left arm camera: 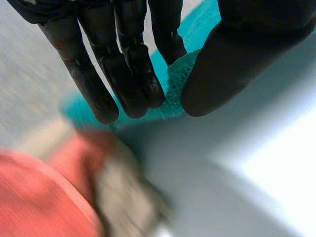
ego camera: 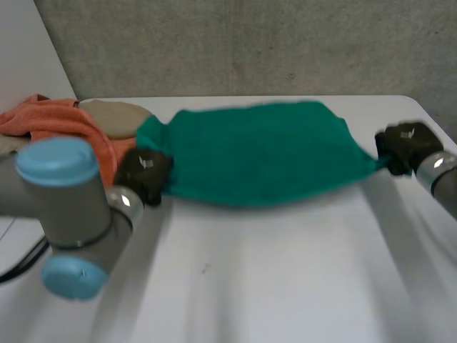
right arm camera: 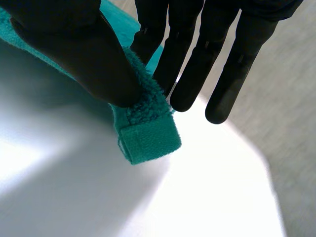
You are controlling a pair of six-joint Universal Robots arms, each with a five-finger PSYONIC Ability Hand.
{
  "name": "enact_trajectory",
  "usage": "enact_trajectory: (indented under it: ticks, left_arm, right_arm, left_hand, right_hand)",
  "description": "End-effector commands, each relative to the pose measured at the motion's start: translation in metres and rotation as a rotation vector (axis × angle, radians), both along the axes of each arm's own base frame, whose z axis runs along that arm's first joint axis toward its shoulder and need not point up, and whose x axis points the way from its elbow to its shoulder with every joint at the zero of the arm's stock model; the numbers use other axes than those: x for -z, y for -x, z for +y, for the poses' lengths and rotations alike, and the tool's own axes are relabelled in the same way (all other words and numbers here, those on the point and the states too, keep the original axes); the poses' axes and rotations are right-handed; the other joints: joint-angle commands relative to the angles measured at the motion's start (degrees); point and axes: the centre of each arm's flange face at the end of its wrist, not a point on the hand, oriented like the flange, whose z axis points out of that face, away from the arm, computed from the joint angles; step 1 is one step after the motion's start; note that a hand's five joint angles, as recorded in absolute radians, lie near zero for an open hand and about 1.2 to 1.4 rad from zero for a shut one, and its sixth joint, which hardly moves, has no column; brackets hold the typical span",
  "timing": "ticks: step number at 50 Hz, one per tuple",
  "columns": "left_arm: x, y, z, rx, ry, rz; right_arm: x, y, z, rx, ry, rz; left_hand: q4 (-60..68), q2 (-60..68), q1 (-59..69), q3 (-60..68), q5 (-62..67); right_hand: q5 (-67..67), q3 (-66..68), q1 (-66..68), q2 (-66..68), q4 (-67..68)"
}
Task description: Fold the laundry.
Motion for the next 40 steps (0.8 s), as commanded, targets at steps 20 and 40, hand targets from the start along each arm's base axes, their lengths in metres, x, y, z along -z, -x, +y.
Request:
enact_trajectory:
  ticks: [20, 40]
  left_arm:
    - [-0.048, -0.021, -0.017, 0.199, -0.093, -0.105]
    - [0.004, 0.002, -0.033, 0.472, -0.156, -0.174]
  right_arm:
    - [0.019, 0.029, 0.030, 0.002, -0.094, 0.074]
    - [0.035, 0.030, 0.034, 0.005, -0.119, 0.086]
  left_hand:
    - [-56.2, -56.0, -53.7, -55.6, -55.0]
    - [-35.6, -35.4, -33.0, -34.9, -34.3]
  right_hand:
    - [11.4, 11.9, 15.6, 12.5, 11.4]
    - [11.4, 11.9, 15.6, 12.5, 11.4]
